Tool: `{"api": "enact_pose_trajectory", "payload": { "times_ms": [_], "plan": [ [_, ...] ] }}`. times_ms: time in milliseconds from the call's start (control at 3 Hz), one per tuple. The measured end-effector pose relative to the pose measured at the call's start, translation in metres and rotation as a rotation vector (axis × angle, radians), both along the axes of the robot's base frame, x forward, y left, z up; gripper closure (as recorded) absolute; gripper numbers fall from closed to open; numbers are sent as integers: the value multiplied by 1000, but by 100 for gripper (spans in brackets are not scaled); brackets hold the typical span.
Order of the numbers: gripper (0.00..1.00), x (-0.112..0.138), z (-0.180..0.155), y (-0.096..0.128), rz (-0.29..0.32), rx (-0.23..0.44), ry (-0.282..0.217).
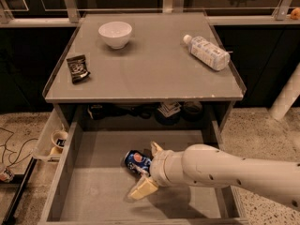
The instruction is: Pick pepsi can from top drawer and place on counter
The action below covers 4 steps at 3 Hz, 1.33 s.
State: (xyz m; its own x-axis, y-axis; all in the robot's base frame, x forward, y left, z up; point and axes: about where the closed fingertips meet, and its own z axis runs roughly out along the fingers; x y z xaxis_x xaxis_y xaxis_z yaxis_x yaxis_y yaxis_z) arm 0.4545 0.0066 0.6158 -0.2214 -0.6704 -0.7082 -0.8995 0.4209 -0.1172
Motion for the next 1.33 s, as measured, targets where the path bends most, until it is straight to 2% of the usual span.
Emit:
{"api": "enact_pose_trajectory", "payload": {
  "times_ms": [333,1333],
  "plan": [
    [19,1,0,0,-2,0,-1],
    [89,1,0,0,-1,0,-1]
  ]
}}
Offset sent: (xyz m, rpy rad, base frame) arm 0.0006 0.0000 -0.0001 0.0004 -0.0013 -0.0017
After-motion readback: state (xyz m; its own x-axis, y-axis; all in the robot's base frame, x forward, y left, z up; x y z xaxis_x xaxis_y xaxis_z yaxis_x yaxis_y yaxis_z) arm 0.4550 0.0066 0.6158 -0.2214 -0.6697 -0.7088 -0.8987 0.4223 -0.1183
